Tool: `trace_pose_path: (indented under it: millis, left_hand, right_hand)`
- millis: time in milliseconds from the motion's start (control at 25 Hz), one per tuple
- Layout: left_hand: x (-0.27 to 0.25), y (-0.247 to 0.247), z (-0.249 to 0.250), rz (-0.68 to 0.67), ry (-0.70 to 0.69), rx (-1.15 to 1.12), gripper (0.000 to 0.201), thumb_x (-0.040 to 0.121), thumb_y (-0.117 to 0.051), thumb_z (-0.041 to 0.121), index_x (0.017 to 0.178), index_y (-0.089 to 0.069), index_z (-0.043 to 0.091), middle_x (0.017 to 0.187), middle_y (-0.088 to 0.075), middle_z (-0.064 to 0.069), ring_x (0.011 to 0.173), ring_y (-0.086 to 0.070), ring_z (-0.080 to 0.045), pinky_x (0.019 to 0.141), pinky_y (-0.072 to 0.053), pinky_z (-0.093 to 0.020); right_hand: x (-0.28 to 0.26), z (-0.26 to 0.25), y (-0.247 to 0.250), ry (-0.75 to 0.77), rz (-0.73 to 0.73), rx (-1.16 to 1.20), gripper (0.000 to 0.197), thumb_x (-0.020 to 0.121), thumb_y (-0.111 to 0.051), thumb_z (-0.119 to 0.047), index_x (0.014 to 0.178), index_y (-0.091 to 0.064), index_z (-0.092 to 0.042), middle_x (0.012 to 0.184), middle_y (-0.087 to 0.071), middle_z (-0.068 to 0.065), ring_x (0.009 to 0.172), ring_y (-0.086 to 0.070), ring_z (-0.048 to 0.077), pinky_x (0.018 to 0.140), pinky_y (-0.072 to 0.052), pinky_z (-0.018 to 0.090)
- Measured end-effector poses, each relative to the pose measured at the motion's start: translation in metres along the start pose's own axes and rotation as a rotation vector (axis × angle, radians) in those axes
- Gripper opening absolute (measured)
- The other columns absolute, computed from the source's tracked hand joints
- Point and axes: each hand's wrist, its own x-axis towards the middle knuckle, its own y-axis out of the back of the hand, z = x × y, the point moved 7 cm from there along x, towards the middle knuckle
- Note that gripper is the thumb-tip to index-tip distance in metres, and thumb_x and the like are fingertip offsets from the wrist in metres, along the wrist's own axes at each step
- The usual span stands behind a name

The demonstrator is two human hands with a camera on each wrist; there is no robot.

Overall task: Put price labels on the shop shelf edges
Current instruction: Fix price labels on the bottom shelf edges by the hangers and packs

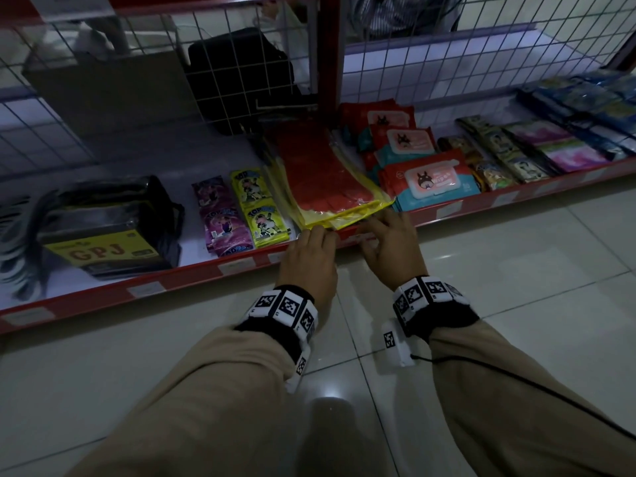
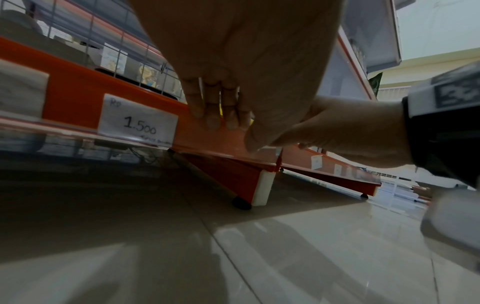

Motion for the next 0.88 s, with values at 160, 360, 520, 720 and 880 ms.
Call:
trace_pose_path:
  millis: [160,360,520,720,880]
  left_hand:
    - [0.003,0.001,-0.008,0.012,0.029,-0.126,0.038,0.097,-0.044,0.024,0.133,-0.043,0.017,0.128,-0.043,-0.003,0.118,-0.038,-0.022,0.097,-0.035,-0.032]
    - [0.003,0.001,-0.013,0.068,0.039,-0.282,0.037,0.1,-0.039,0.029,0.133,-0.047,0.014,0.125,-0.05,-0.006,0.117,-0.041,-0.023,0.097,-0.034,-0.033]
    - [0.004,0.0,-0.02,0.115,0.068,-0.45,0.034,0.098,-0.044,0.031,0.123,-0.058,0.013,0.116,-0.055,-0.009,0.112,-0.045,-0.026,0.094,-0.037,-0.035]
    - [0.004,-0.003,-0.026,0.166,0.091,-0.569,0.022,0.092,-0.057,0.022,0.106,-0.067,0.009,0.104,-0.057,-0.008,0.103,-0.047,-0.026,0.084,-0.035,-0.028]
    - [0.004,-0.002,-0.029,0.181,0.112,-0.575,0.016,0.088,-0.064,0.025,0.094,-0.066,0.01,0.099,-0.058,-0.007,0.098,-0.048,-0.023,0.08,-0.038,-0.031]
  right_hand:
    - [0.003,0.016,0.008,-0.252,0.136,0.522,0.007,0.085,-0.067,-0.009,0.091,-0.065,-0.011,0.083,-0.064,0.003,0.079,-0.059,0.017,0.07,-0.048,0.023]
    - [-0.002,0.011,-0.016,-0.504,-0.041,1.034,0.031,0.079,-0.068,0.008,0.104,-0.057,-0.008,0.093,-0.065,0.013,0.08,-0.065,0.014,0.073,-0.056,0.026]
    - [-0.004,-0.002,-0.021,-0.425,-0.162,1.052,0.03,0.077,-0.069,0.01,0.102,-0.057,-0.001,0.091,-0.065,0.015,0.086,-0.063,0.019,0.082,-0.052,0.03]
    - [-0.005,-0.012,-0.018,-0.364,-0.207,0.952,0.031,0.076,-0.074,0.003,0.1,-0.056,0.006,0.093,-0.064,0.024,0.08,-0.063,0.025,0.077,-0.054,0.035]
    - [-0.006,-0.015,-0.017,-0.311,-0.256,0.918,0.022,0.078,-0.072,0.002,0.095,-0.059,0.0,0.087,-0.065,0.012,0.077,-0.064,0.022,0.076,-0.055,0.036]
